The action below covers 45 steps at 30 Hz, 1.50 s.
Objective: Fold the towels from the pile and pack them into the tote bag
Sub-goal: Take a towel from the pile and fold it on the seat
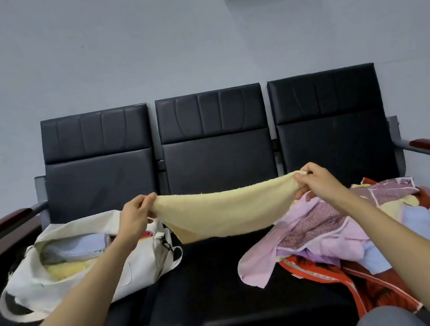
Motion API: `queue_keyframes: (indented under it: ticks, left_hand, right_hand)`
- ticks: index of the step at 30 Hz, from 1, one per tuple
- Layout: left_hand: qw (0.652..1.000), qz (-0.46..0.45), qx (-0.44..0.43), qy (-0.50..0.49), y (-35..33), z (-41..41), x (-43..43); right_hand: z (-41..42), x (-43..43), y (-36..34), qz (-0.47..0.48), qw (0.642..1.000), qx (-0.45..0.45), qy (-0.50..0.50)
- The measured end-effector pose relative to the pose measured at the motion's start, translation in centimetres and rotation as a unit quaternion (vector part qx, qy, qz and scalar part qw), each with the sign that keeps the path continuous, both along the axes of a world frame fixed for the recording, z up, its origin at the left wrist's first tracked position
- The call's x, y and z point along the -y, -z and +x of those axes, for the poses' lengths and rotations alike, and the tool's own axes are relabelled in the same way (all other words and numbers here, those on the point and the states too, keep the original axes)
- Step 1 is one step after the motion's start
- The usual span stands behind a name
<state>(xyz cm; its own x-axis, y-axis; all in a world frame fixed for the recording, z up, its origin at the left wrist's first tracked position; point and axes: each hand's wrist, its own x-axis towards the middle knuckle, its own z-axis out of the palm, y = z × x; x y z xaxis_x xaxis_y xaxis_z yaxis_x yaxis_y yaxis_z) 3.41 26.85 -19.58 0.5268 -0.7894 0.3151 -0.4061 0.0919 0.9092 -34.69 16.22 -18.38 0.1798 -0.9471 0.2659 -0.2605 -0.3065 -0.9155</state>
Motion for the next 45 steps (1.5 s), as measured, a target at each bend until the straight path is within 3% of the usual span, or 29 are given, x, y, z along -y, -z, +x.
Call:
queue_keyframes:
  ticks: [5, 10, 14, 21, 27, 29, 32, 35, 41, 45]
  left_hand:
    - [0.987, 0.132, 0.057, 0.066, 6.6, -0.2, -4.2]
    - [0.960, 0.246, -0.036, 0.126, 11.3, 0.1, -4.0]
    - [0.952, 0.265, -0.095, 0.117, 13.4, -1.3, -2.0]
    - [0.977, 0.207, -0.039, -0.016, 15.8, -1.1, 4.4]
    - [0.982, 0.153, -0.068, -0.087, 15.6, 1.7, 9.3]
    - [0.980, 0.161, -0.063, -0.098, 15.7, 2.0, 10.2]
    - [0.975, 0.217, -0.024, -0.029, 16.8, 1.8, 10.1]
    - [0.958, 0.285, 0.032, 0.021, 18.4, 2.1, 9.0]
    - [0.918, 0.395, -0.006, 0.037, 18.7, 2.6, 6.8]
    - [0.925, 0.377, -0.012, 0.036, 19.3, 1.2, 4.9]
  right_hand:
    - [-2.4, -1.3, 4.6, 0.087, 0.978, -0.178, -0.060]
    - [-3.5, -1.0, 9.3, 0.158, 0.959, -0.205, -0.115]
    - [-1.8, -0.5, 11.9, 0.135, 0.970, -0.187, -0.071]
    - [2.2, 4.4, 13.8, 0.067, 0.989, -0.125, 0.032]
    - [6.6, 10.8, 12.3, 0.007, 0.989, -0.138, 0.057]
    - [8.0, 12.2, 12.6, 0.024, 0.985, -0.157, 0.075]
    - [8.6, 12.7, 14.4, 0.101, 0.961, -0.250, 0.061]
    - [8.0, 11.1, 15.7, 0.078, 0.933, -0.350, 0.018]
    - [6.1, 8.7, 16.4, 0.036, 0.914, -0.405, -0.006]
    - [4.4, 7.3, 17.2, 0.048, 0.905, -0.423, -0.021]
